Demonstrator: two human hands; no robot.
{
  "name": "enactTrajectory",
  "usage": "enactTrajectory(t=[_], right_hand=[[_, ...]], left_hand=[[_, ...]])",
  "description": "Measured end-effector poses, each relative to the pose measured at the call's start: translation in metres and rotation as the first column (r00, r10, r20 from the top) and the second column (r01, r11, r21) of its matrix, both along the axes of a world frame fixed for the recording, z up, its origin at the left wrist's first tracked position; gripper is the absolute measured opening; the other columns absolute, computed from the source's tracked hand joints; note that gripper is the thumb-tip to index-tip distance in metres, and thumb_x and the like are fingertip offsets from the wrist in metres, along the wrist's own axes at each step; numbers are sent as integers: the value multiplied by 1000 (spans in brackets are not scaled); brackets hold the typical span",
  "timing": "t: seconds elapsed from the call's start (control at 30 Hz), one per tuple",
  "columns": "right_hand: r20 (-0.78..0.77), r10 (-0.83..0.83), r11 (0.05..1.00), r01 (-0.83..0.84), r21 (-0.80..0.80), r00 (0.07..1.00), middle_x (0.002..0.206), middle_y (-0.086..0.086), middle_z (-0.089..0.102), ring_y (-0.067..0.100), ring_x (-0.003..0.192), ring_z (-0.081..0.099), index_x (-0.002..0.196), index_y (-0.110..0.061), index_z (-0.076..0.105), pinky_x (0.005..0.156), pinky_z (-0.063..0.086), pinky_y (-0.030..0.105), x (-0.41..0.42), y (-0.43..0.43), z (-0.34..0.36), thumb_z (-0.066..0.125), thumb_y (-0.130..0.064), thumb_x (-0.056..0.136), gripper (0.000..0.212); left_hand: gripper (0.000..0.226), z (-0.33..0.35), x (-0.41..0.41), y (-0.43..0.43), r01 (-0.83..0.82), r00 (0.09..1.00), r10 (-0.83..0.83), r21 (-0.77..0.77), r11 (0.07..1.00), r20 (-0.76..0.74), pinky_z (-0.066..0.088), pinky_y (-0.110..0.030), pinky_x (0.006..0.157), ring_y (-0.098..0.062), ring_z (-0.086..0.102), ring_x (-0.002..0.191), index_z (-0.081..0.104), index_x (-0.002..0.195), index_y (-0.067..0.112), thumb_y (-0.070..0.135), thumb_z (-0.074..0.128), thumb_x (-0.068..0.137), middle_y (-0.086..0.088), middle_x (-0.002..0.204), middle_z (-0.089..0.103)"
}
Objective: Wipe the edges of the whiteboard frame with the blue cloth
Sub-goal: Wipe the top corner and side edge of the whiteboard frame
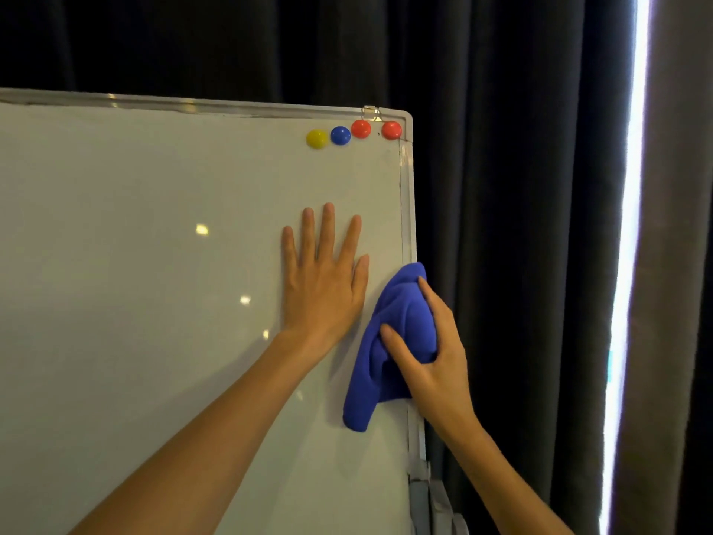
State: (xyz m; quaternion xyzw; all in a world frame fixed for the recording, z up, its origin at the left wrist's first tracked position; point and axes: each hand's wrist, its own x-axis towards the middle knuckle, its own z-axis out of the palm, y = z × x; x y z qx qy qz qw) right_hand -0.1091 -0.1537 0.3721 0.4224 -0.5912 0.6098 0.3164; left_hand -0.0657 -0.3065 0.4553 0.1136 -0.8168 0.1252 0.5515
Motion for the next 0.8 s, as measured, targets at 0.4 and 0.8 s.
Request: enactTrajectory(t=[0.4, 0.8], right_hand=[[126, -34, 997, 25, 71, 991, 163, -6, -15, 6, 143, 9, 151, -50, 4, 97, 19, 2, 1, -10, 63, 29, -69, 90, 68], [209, 134, 910, -203, 362, 969, 159, -18, 17, 6, 135, 42, 145, -63, -2, 100, 47, 24, 19, 35, -47, 41, -65, 93, 67]], left_hand=[[84, -59, 24, -3, -6, 988, 18, -78, 997, 156, 8, -60, 123, -42, 2, 154, 3, 161, 16, 57, 38, 96, -20, 167, 4], [72, -108, 48, 10, 118, 977, -115, -6, 993, 181, 7, -59, 123, -40, 4, 154, 21, 160, 23, 60, 1, 101, -17, 167, 9]])
